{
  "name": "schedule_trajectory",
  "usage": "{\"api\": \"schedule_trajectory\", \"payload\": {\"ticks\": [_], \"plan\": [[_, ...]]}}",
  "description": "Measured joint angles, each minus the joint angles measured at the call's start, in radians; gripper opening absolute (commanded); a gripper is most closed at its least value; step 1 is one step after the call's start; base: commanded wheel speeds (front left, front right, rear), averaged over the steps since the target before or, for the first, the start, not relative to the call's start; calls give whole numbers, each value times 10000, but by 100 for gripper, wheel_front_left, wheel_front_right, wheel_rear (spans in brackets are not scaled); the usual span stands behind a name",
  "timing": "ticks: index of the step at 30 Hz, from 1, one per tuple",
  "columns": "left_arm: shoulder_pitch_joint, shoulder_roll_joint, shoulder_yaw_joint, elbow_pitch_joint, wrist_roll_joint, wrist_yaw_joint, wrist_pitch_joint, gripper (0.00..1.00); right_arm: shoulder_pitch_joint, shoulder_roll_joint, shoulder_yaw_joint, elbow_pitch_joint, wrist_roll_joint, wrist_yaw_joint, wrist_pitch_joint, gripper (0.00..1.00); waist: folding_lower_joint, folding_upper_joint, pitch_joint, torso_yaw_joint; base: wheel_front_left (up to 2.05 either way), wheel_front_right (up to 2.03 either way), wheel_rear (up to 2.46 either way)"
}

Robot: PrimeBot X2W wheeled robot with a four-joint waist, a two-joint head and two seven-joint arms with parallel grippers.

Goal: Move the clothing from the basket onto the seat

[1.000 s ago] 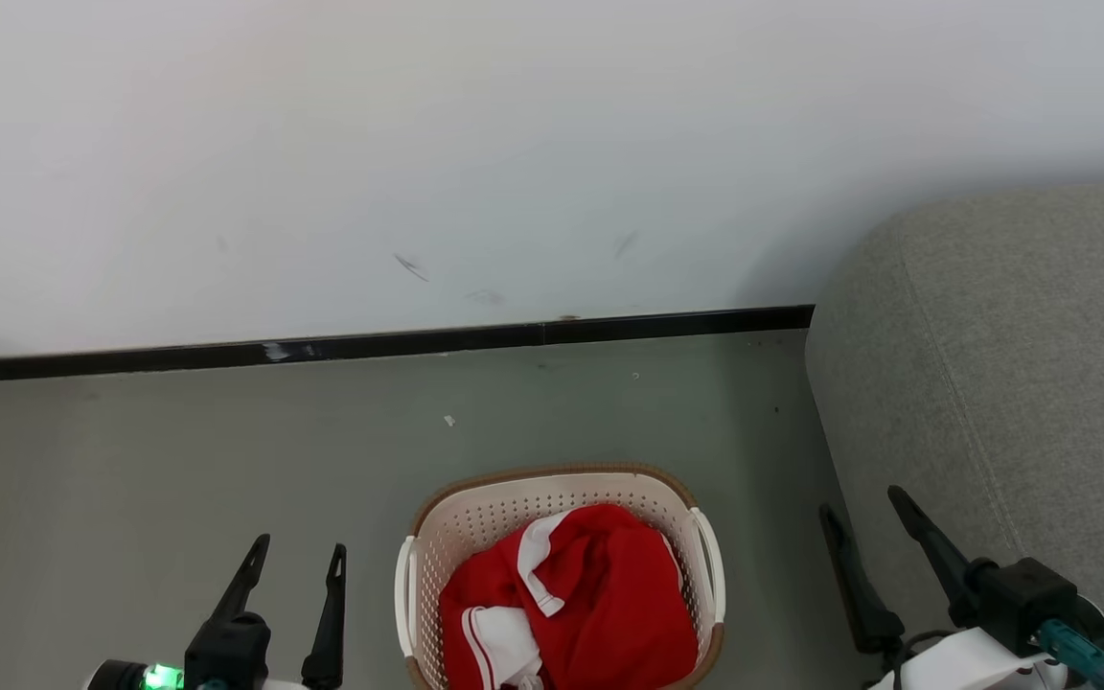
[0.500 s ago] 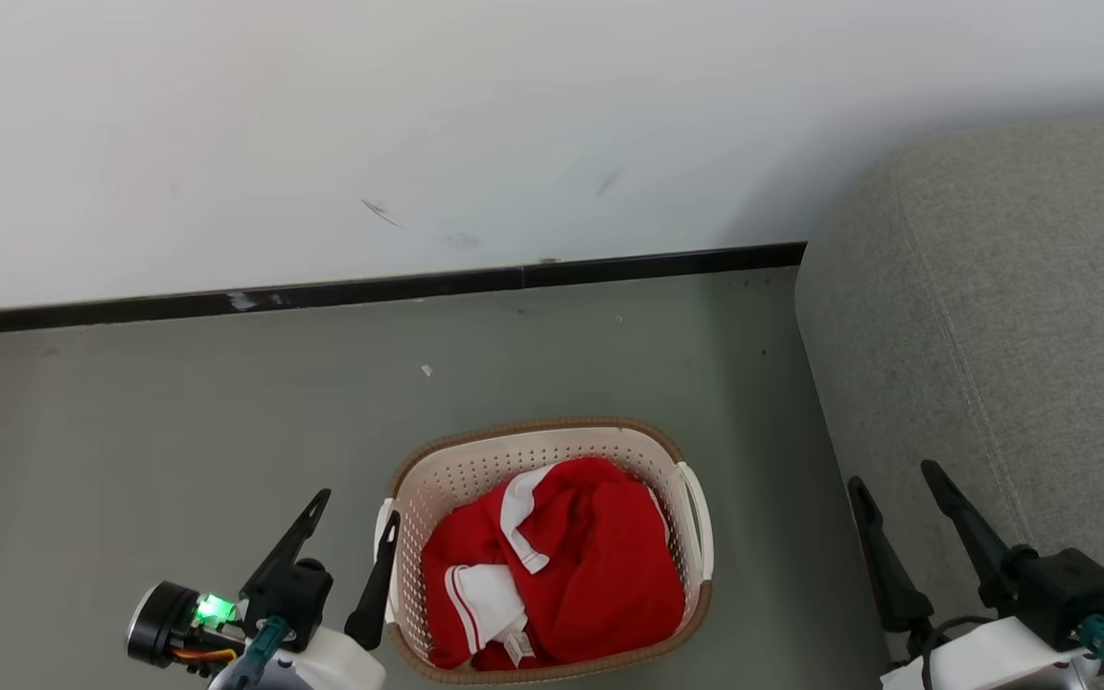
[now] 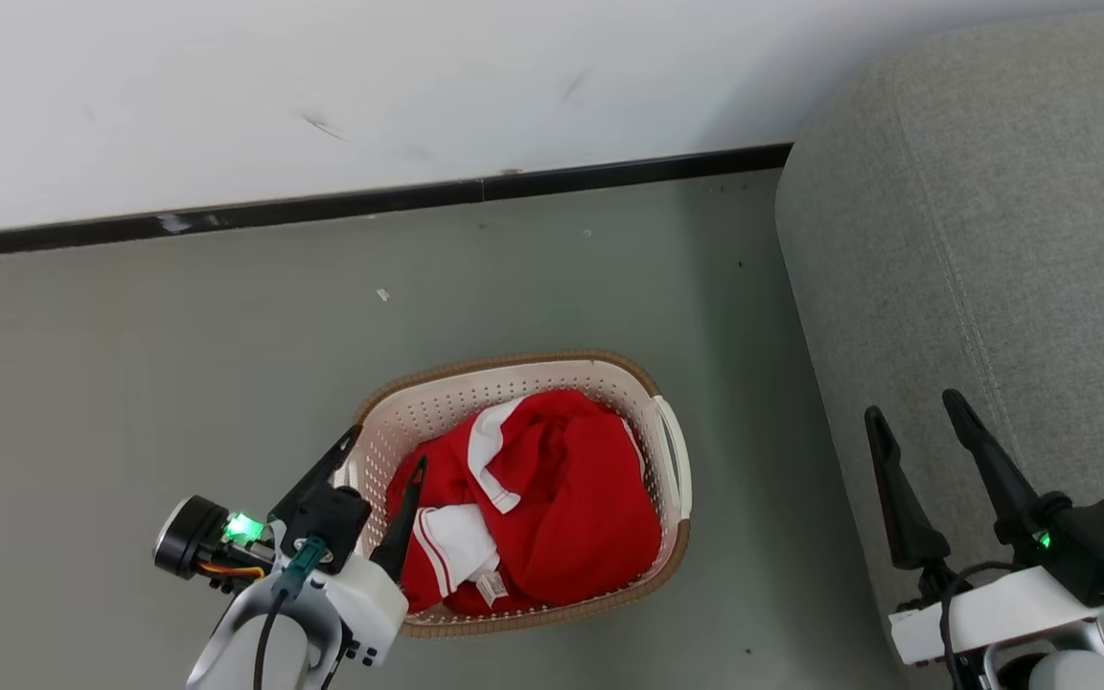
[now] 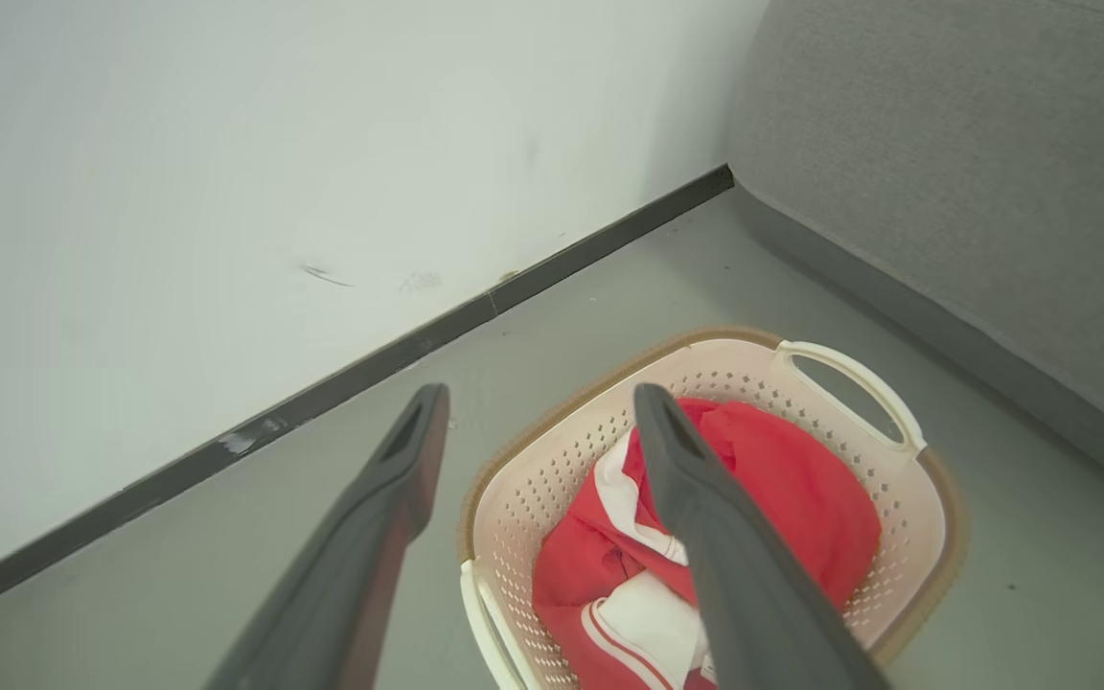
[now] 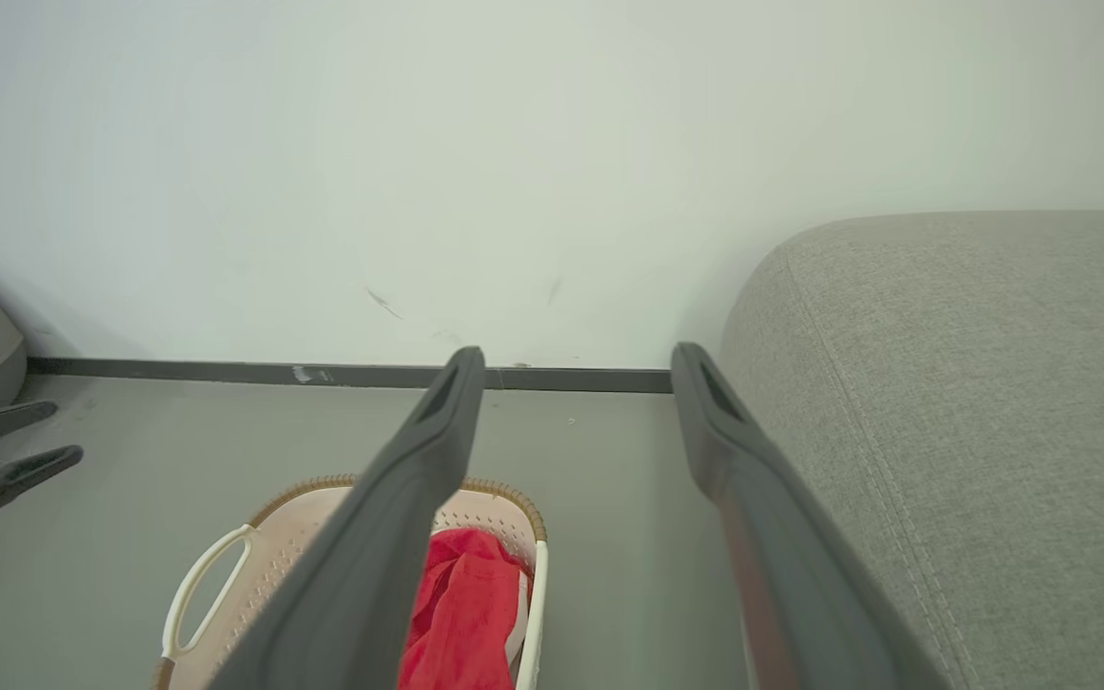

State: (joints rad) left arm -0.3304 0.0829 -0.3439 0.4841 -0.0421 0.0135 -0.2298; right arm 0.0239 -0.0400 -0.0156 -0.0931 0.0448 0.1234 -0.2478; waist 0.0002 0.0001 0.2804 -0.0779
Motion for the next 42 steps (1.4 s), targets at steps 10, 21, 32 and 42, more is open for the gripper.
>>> {"api": "schedule_trajectory", "payload": {"ticks": [10, 21, 32, 42], "plan": [[-1359, -59, -257, 1106, 458, -88, 192, 100, -1046, -4, 305, -339, 84, 0, 0, 100, 0, 0, 1292, -443, 0, 0, 0], [-2374, 119, -332, 2288, 884, -84, 439, 100, -1775, -6, 428, -453, 291, 0, -2, 100, 0, 0, 2549, -932, 0, 0, 0], [-3281, 102, -435, 2909, 1060, -75, 422, 100, -2578, -6, 366, -633, 665, 0, -4, 100, -1, -1, 3667, -1446, 0, 0, 0], [-3926, 104, -470, 3404, 1150, 17, 336, 100, -3041, -6, 433, -656, 1055, 0, -73, 100, 0, 0, 4559, -1907, 0, 0, 0]]}}
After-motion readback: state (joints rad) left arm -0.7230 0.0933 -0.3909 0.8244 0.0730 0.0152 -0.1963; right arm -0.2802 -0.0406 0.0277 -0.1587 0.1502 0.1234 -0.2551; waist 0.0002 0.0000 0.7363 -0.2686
